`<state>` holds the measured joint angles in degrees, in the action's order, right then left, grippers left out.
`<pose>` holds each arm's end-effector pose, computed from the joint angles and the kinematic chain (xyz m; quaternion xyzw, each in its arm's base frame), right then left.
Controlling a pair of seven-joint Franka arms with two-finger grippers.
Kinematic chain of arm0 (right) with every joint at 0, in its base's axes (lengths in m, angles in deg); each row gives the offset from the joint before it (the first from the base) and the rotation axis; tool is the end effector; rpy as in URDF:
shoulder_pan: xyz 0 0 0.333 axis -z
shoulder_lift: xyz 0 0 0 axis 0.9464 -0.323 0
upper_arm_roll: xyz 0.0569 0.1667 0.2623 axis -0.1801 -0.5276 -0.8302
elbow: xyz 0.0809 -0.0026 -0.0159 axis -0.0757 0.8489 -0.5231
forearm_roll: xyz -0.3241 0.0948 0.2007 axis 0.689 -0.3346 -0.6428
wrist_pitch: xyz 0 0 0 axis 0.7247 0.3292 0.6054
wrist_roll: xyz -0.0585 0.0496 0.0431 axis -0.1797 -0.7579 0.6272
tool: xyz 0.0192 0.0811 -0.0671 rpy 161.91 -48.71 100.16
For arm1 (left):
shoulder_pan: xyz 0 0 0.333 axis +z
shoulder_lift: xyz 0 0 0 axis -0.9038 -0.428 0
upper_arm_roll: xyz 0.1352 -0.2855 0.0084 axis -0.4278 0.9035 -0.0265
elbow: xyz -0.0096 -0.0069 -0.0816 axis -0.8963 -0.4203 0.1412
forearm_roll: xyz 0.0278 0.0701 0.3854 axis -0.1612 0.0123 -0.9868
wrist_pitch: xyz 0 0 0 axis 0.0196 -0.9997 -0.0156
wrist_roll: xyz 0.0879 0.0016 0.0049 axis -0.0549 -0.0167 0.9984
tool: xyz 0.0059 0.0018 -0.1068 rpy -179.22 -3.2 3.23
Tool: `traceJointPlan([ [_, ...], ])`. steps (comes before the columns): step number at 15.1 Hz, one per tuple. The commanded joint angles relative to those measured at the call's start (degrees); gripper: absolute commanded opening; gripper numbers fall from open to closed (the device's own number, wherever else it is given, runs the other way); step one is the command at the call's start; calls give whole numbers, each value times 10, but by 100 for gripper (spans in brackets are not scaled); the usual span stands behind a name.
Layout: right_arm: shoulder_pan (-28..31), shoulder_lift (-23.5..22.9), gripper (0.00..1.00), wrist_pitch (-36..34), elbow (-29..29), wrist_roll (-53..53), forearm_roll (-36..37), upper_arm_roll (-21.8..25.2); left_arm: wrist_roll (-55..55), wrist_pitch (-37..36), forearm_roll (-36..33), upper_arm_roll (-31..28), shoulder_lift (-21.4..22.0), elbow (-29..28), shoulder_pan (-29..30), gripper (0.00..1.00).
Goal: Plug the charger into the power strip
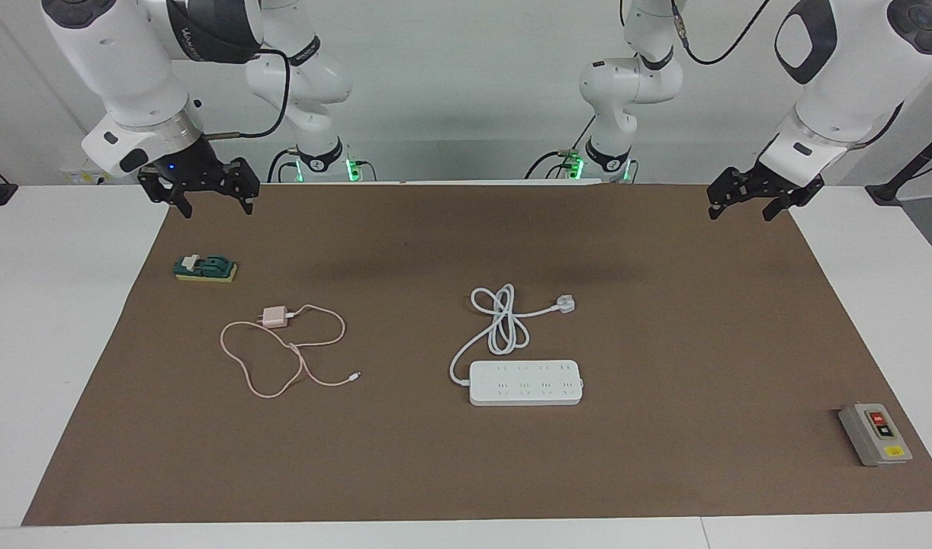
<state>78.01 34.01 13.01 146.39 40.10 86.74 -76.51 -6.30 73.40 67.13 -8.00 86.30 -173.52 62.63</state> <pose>0.5470 -0.0049 0.6030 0.9982 0.0367 -0.0443 0.0161 0.5568 -0.0224 0.6005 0.9971 -0.0550 -0.0519 0.0073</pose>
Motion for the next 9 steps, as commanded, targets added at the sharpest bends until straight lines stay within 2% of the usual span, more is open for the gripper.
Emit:
traceJointPlan([
  [1, 8, -7, 100, -6, -11, -5, -11, -5, 7, 5, 6, -6, 4, 0, -7, 100],
  [9, 8, 14, 100, -6, -3, -5, -9, -5, 6, 6, 5, -6, 8, -6, -6, 100],
])
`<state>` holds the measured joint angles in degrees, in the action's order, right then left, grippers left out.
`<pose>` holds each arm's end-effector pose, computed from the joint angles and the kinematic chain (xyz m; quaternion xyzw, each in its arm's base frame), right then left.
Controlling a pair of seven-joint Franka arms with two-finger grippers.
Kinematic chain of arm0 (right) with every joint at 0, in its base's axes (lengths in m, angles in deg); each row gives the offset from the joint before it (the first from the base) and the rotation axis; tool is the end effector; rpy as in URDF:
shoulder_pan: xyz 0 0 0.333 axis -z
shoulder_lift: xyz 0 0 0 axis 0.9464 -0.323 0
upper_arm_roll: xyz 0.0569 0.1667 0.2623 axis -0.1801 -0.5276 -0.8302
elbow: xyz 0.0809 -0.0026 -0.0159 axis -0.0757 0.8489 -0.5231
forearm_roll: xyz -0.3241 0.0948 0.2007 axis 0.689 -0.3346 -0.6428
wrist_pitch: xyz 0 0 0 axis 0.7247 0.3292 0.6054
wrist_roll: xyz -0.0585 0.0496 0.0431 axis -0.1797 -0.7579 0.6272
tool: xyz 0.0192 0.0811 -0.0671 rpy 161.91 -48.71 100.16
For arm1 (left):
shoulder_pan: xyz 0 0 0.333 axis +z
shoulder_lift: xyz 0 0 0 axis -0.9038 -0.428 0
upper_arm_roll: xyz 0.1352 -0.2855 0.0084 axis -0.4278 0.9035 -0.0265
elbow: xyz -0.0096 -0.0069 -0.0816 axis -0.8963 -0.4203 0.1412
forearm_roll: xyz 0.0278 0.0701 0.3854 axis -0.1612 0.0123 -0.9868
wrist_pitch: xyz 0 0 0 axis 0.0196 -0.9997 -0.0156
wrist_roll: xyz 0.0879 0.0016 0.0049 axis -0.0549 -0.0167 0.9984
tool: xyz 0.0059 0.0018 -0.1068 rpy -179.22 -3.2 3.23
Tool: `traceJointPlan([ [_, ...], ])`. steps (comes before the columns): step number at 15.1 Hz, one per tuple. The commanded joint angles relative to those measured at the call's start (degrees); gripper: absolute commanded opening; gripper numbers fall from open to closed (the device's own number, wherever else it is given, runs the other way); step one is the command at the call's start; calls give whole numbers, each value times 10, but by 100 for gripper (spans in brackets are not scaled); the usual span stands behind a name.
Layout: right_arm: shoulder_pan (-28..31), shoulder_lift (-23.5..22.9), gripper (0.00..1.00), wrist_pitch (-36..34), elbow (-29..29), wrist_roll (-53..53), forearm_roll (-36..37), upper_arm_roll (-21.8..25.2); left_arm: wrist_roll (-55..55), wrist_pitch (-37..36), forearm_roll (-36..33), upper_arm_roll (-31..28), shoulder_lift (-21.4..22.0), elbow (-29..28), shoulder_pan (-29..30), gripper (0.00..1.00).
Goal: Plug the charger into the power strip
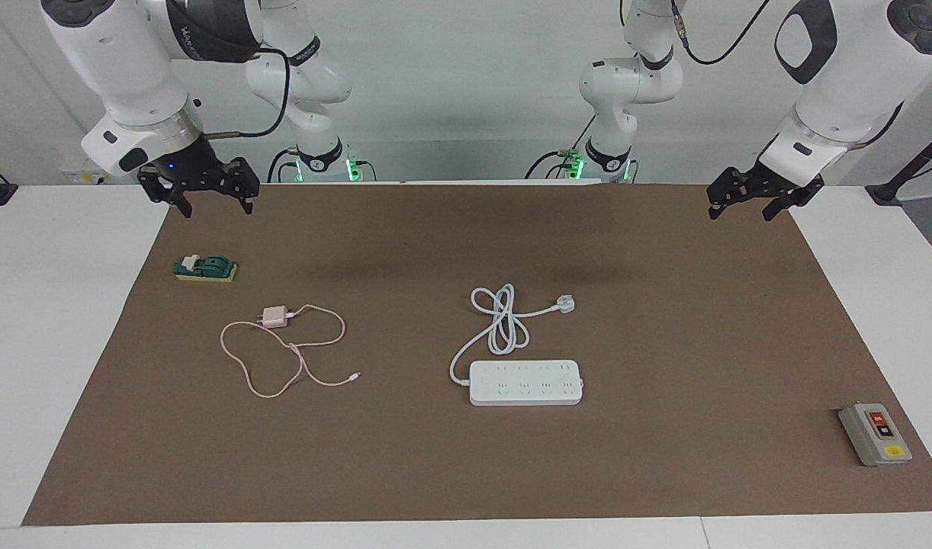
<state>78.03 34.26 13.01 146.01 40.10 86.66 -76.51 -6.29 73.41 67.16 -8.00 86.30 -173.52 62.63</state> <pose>0.5461 -0.0048 0.6084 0.9985 0.0365 -0.0388 0.0158 0.5568 -0.0224 0.6005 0.9971 -0.0549 -0.0519 0.0076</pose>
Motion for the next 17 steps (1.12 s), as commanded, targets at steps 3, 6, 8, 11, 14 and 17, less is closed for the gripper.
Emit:
traceJointPlan([
  [3, 30, 16, 100, 6, 21, -15, -44, -2, 6, 4, 5, -6, 10, -13, -7, 100],
  [6, 45, 19, 100, 7, 58, -122, -67, -1, 5, 4, 5, -6, 10, -13, -5, 100],
  [8, 76, 17, 100, 5, 96, -176, -110, 0, 4, 3, 5, -6, 10, -13, -4, 100],
  [11, 129, -13, 100, 2, 125, -200, -150, 0, 4, 0, 5, -6, 10, -13, -4, 100],
  [14, 175, -61, 99, 1, 148, -216, -189, 1, 4, 2, 5, -6, 10, -13, -4, 100],
  [17, 198, -99, 99, 21, 168, -256, -232, 2, 4, 2, 5, -6, 10, -13, -3, 100],
])
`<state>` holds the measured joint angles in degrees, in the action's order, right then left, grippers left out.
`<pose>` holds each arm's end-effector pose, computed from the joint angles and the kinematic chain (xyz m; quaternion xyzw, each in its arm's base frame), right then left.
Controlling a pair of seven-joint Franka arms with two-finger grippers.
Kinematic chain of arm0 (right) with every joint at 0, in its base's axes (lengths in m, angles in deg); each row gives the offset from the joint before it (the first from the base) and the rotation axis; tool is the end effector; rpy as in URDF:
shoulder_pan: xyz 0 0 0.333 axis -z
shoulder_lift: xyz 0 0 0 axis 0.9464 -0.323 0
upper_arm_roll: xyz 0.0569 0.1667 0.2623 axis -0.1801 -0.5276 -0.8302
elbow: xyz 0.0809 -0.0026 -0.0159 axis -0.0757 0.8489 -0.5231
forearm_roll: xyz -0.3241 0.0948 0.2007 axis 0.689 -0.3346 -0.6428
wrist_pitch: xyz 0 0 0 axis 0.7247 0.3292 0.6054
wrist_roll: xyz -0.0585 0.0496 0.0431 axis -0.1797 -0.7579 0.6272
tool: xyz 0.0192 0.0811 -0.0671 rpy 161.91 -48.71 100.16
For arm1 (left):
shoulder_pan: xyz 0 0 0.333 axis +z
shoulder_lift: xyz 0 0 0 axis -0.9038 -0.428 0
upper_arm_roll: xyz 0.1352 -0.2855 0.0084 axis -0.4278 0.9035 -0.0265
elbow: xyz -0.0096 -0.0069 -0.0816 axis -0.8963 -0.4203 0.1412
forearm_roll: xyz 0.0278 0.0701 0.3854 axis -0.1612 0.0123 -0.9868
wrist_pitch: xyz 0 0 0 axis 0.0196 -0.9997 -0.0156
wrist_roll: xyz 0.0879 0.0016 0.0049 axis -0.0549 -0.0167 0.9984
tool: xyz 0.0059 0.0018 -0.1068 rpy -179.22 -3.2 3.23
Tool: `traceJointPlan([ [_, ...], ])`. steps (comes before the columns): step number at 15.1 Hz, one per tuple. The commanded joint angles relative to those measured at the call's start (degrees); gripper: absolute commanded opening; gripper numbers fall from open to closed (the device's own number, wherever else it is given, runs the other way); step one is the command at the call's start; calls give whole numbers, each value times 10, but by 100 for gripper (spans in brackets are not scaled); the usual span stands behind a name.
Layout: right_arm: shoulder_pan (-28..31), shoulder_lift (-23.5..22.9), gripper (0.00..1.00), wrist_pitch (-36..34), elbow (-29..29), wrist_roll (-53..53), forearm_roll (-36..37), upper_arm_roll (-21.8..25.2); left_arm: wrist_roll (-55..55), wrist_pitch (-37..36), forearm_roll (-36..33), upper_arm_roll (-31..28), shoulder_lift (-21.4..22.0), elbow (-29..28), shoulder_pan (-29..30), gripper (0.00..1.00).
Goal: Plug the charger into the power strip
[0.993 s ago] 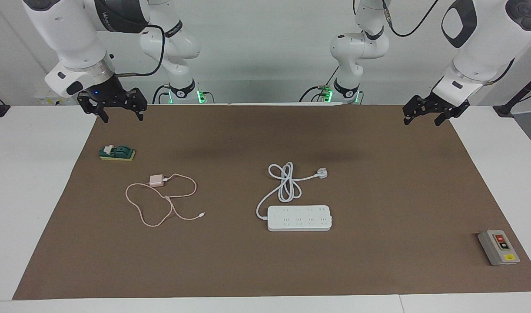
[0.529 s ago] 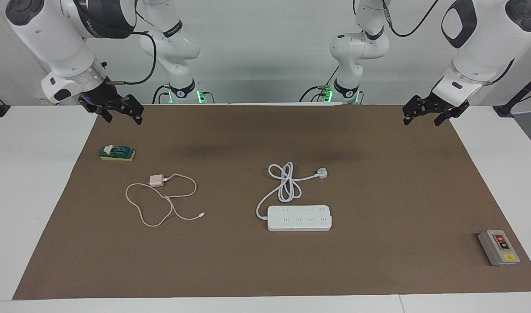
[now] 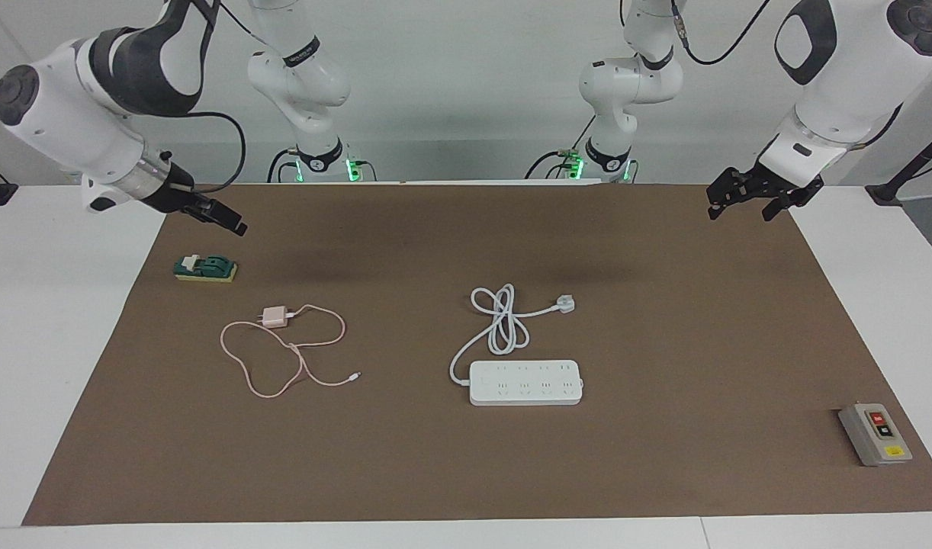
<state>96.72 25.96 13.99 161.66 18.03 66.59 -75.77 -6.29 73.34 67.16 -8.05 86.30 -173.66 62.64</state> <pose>0.5186 -0.1498 0.4142 -0.8983 0.3357 0.2306 0.1650 0.5566 -0.0219 0.5993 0.9970 -0.0544 -0.0537 0.0076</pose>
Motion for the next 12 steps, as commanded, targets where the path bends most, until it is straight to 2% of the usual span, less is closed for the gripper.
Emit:
traceJointPlan([
  [1, 18, -46, 99, 13, 9, -41, -47, -3, 4, 3, 5, -5, 10, -12, -2, 100],
  [3, 26, -90, 99, 30, 8, -41, -53, -1, 4, 3, 5, -5, 10, -12, -1, 100],
  [5, 25, -111, 98, 46, 7, -46, -59, -1, 4, 3, 5, -5, 10, -12, -1, 100],
  [7, 21, -146, 95, 66, -6, -78, -102, -1, 4, 3, 5, -5, 10, -12, -1, 100],
  [9, 12, -156, 95, 92, -6, -138, -113, -2, 4, 3, 5, -5, 10, -12, -1, 100],
  [12, -3, -168, 95, 111, -4, -155, -125, -1, 4, 3, 5, -5, 10, -12, -1, 100],
])
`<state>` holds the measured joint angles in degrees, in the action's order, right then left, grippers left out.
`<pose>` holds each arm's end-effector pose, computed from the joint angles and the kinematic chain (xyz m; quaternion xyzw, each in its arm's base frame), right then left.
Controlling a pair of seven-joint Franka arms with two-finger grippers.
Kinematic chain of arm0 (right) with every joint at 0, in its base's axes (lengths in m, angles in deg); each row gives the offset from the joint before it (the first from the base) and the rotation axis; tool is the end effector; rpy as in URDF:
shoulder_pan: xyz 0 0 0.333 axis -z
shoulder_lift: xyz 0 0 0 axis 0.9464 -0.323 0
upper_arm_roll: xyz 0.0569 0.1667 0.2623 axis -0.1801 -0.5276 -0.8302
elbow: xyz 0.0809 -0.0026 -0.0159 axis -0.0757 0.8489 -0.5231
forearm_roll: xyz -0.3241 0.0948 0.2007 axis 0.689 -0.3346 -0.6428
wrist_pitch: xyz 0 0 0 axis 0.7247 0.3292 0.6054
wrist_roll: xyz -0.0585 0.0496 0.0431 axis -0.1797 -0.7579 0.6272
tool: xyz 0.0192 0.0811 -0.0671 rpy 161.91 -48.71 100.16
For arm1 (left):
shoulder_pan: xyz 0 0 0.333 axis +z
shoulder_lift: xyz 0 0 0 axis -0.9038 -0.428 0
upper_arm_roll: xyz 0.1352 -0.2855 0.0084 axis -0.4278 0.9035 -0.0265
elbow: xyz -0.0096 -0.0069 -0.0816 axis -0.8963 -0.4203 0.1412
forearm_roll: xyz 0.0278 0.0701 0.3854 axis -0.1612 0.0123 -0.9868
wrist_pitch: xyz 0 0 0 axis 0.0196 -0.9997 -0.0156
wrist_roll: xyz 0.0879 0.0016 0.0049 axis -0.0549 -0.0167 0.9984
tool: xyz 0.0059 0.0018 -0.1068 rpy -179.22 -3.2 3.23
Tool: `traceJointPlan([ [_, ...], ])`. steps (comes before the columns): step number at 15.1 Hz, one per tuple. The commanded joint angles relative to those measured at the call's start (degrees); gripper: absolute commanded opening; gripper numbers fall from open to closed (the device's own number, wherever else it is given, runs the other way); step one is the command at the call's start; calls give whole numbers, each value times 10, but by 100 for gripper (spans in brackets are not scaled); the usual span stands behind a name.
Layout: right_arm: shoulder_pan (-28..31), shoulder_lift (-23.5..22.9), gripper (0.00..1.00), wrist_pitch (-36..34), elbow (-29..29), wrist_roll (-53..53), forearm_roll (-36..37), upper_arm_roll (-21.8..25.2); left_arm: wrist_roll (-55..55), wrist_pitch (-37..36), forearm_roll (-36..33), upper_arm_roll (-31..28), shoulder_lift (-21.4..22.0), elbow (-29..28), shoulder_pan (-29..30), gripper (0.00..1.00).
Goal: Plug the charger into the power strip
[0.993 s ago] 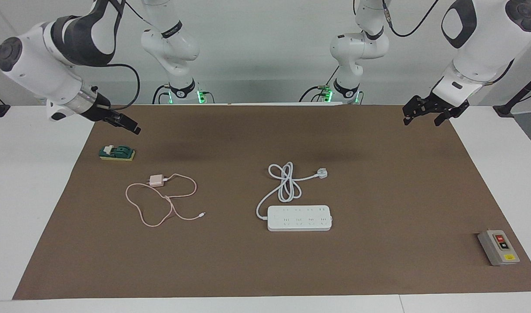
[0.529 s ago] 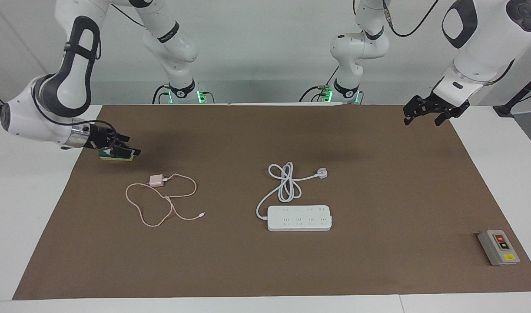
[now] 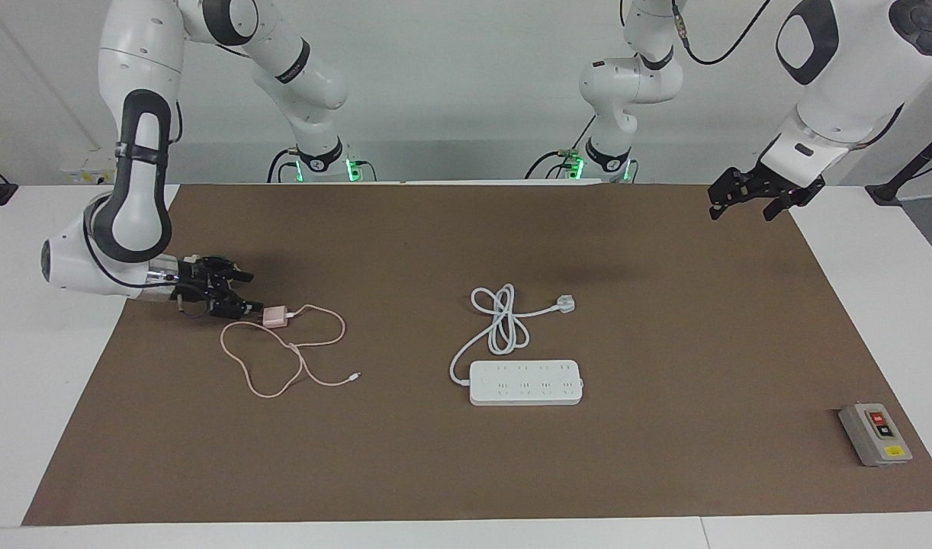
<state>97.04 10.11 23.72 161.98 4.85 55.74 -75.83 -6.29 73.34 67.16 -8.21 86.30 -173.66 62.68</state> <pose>0.5478 -0.1515 0.2694 -0.7884 0.4874 0.3041 0.2199 0.5566 -0.0199 0.5993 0.9971 -0.0526 -0.0537 0.0076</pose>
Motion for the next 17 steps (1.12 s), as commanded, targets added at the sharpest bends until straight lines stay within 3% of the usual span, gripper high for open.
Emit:
traceJointPlan([
  [1, -7, -11, 95, 22, -4, -26, -17, -1, 4, 3, 5, -4, 10, -12, -1, 100],
  [12, -40, -30, 95, 94, 8, -36, -57, -1, 4, 3, 5, -4, 10, -12, -1, 100],
  [14, -38, -31, 85, 93, 8, -37, -57, -1, 4, 3, 5, -4, 10, -12, -1, 100],
  [17, -31, -34, 81, 94, 11, -37, -57, -1, 4, 4, 5, -4, 10, -12, -1, 100],
])
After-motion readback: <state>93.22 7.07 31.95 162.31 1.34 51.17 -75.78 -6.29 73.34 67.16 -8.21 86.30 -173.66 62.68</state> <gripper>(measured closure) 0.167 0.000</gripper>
